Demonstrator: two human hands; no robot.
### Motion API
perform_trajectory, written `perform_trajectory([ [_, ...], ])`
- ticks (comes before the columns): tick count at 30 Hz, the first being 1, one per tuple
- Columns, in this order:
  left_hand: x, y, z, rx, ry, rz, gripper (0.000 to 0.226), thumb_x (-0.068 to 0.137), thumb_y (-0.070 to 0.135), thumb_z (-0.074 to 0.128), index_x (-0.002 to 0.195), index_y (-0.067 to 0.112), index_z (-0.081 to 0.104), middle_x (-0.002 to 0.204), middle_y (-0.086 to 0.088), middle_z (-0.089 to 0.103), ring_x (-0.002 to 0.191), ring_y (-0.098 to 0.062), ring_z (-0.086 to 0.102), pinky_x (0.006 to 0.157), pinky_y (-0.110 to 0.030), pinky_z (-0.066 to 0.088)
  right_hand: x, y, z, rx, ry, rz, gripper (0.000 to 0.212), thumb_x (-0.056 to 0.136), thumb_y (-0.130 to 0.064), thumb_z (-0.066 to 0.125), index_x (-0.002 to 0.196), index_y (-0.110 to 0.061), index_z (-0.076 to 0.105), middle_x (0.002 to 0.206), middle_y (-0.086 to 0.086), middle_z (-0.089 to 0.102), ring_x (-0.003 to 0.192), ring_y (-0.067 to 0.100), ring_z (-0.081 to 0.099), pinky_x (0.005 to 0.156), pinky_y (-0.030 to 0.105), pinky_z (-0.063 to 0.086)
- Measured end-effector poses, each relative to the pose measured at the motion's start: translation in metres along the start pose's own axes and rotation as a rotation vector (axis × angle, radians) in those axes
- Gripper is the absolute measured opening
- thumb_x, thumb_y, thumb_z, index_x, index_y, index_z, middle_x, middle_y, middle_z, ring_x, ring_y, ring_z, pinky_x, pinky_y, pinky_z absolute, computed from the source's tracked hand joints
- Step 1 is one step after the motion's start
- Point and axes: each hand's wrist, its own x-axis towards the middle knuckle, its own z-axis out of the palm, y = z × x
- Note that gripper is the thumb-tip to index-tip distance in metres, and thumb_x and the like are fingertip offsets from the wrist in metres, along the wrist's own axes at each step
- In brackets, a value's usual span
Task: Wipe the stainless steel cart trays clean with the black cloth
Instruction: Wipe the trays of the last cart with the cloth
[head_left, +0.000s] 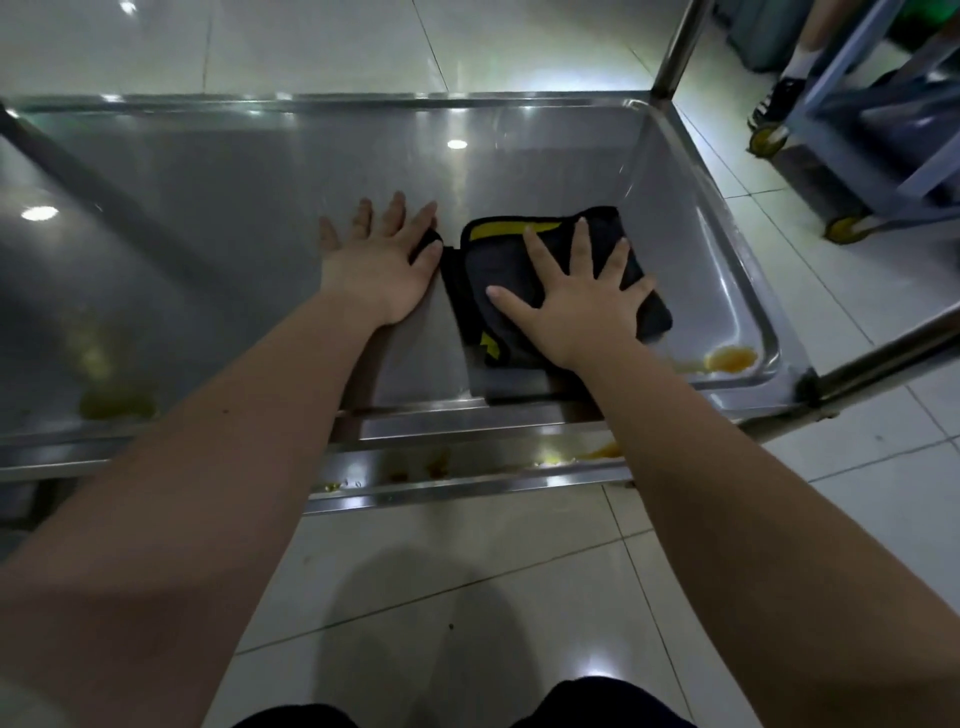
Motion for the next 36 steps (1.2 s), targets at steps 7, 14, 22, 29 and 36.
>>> perform_trajectory([
  [7,0.021,0.006,0.0,-0.006,0.031,-0.045,0.058,0.1,0.059,0.013,0.155,0.044,0.003,0.166,0.008,-0.001,0.152,-0.027,-0.001,0.116,-0.063,-0.003,0.048,0.009,-0.007,-0.009,0.002,-0.082,0.084,0.078,-0.09,0.014,0.151,-0.052,-0.004,0.164,0.0,-0.015,0.147,0.043,-0.01,0.111,0.071,-0.002],
  [14,0.047,0.011,-0.003,-0.012,0.045,-0.087,0.058,0.1,0.059,0.012,0.155,0.043,0.004,0.166,0.007,0.001,0.152,-0.027,0.0,0.116,-0.063,-0.002,0.086,0.013,-0.014,-0.028,0.011,-0.124,0.082,0.079,-0.089,0.015,0.151,-0.053,-0.002,0.165,0.0,-0.01,0.148,0.043,-0.007,0.112,0.069,-0.004],
  [22,0.044,0.022,-0.008,0.022,0.009,-0.09,0.062,0.104,0.049,0.012,0.158,0.023,-0.003,0.165,-0.002,-0.008,0.151,-0.031,-0.008,0.118,-0.061,-0.001,0.107,0.011,-0.018,-0.039,0.022,-0.147,0.082,0.08,-0.088,0.012,0.151,-0.052,-0.003,0.165,0.001,-0.008,0.148,0.043,-0.007,0.112,0.069,-0.006],
  [29,0.026,0.03,0.006,-0.028,0.065,-0.108,0.061,0.104,0.047,0.009,0.158,0.021,-0.003,0.166,-0.002,-0.006,0.151,-0.03,-0.005,0.118,-0.061,-0.004,0.104,-0.004,-0.026,-0.036,-0.08,-0.03,0.082,0.079,-0.09,0.012,0.15,-0.054,-0.006,0.164,0.002,-0.014,0.146,0.044,-0.016,0.106,0.072,-0.016],
  [36,0.022,0.025,-0.001,-0.017,0.04,-0.065,0.065,0.094,0.071,0.01,0.153,0.048,-0.006,0.165,-0.004,-0.006,0.15,-0.039,-0.009,0.114,-0.065,-0.009,0.085,0.008,-0.017,0.008,-0.021,0.015,0.085,0.075,-0.092,0.012,0.15,-0.055,-0.002,0.165,-0.002,-0.01,0.147,0.042,-0.014,0.107,0.071,-0.015],
])
